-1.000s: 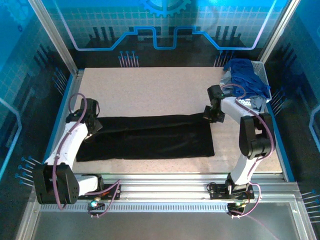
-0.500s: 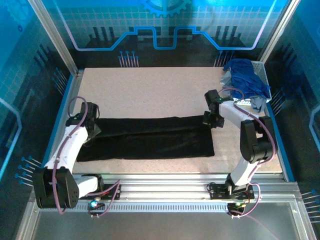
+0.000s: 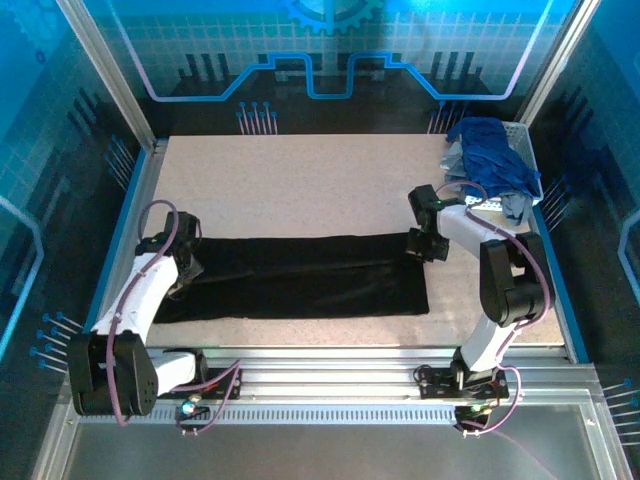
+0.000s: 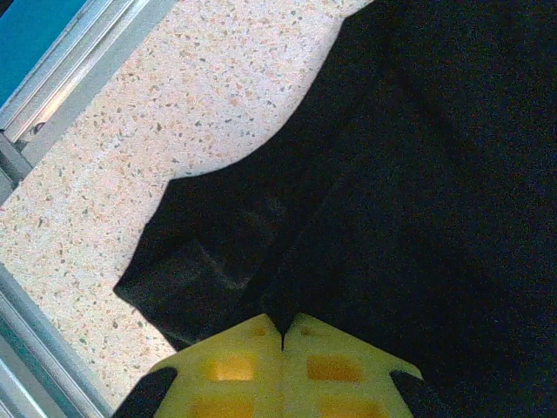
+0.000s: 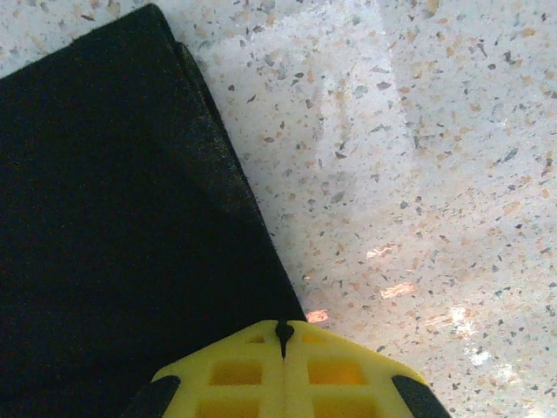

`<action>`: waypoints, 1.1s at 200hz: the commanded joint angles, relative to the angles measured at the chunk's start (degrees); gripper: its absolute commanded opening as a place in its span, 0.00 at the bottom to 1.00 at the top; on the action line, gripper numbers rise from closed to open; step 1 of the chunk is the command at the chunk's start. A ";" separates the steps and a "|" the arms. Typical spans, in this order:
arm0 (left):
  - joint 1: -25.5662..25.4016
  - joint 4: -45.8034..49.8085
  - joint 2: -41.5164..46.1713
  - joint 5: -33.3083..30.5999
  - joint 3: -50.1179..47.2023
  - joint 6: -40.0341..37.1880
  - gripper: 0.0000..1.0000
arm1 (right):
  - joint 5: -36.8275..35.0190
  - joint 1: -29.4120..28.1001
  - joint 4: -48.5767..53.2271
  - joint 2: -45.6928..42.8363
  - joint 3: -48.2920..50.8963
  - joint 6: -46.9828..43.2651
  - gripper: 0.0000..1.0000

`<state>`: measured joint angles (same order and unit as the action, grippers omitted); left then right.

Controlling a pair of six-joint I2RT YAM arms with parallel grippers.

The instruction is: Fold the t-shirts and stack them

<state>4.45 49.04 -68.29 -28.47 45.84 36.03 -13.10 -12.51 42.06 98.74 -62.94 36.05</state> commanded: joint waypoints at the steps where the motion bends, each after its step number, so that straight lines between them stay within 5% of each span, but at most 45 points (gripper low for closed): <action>1: 0.41 1.23 -0.35 -3.11 0.16 0.36 0.00 | -3.09 -1.25 2.82 -2.88 0.12 1.04 0.00; 96: 0.47 2.27 0.15 -5.55 -0.08 0.33 0.00 | -5.86 -2.75 3.84 -5.69 3.07 1.00 0.00; 118: 0.47 2.53 0.35 -5.50 -0.47 0.28 0.00 | -6.32 -2.61 3.52 -8.38 5.39 1.71 0.39; 129: 0.47 2.40 0.42 -5.22 -0.64 -0.08 0.00 | -5.94 -2.31 3.30 -10.31 6.47 2.28 0.49; 220: 0.40 2.53 -0.33 -3.15 -1.16 0.04 0.00 | 8.91 -0.33 3.54 -9.33 3.82 11.53 0.45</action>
<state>4.45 49.47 -68.58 -31.66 45.45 35.99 -8.88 -13.32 44.82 87.33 -56.88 44.07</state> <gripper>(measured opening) 0.051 0.455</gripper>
